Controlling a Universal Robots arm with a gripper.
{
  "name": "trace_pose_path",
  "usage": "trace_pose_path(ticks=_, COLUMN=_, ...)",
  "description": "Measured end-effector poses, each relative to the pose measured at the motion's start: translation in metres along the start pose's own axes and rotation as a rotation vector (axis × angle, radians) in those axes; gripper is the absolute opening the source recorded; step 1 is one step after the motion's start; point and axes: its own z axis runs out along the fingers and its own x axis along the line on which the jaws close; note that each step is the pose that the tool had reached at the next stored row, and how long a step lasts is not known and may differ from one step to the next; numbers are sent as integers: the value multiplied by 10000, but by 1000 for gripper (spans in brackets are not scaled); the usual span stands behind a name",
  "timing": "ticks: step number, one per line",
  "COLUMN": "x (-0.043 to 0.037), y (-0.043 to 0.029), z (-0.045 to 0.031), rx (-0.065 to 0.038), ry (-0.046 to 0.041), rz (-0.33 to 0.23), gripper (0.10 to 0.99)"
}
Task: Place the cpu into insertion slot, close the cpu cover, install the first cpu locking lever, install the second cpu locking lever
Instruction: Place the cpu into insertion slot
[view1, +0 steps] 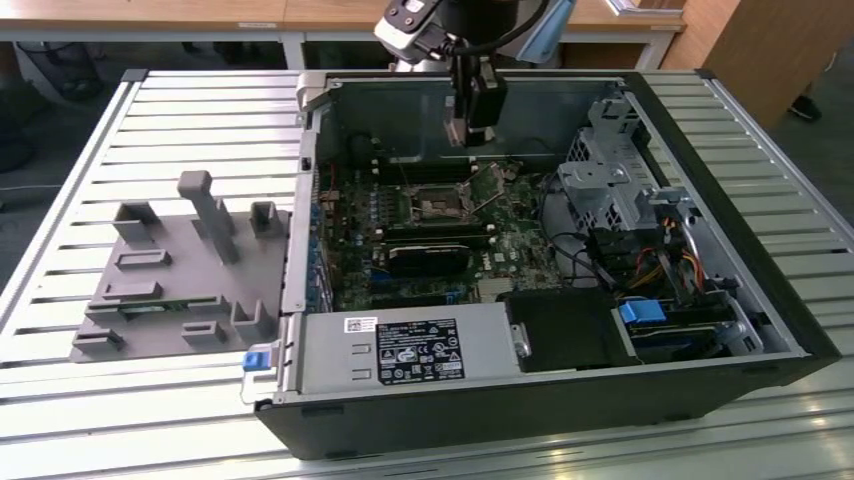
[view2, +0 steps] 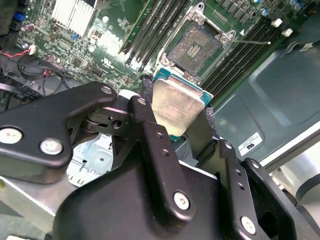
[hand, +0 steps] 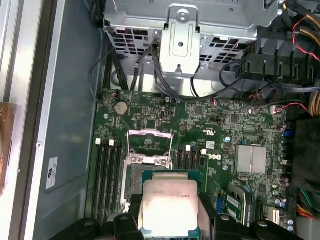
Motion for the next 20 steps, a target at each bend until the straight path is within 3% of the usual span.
trace_pose_path(ticks=20, x=14, y=-79, z=89, rx=6, ry=-22, rz=285, gripper=529)
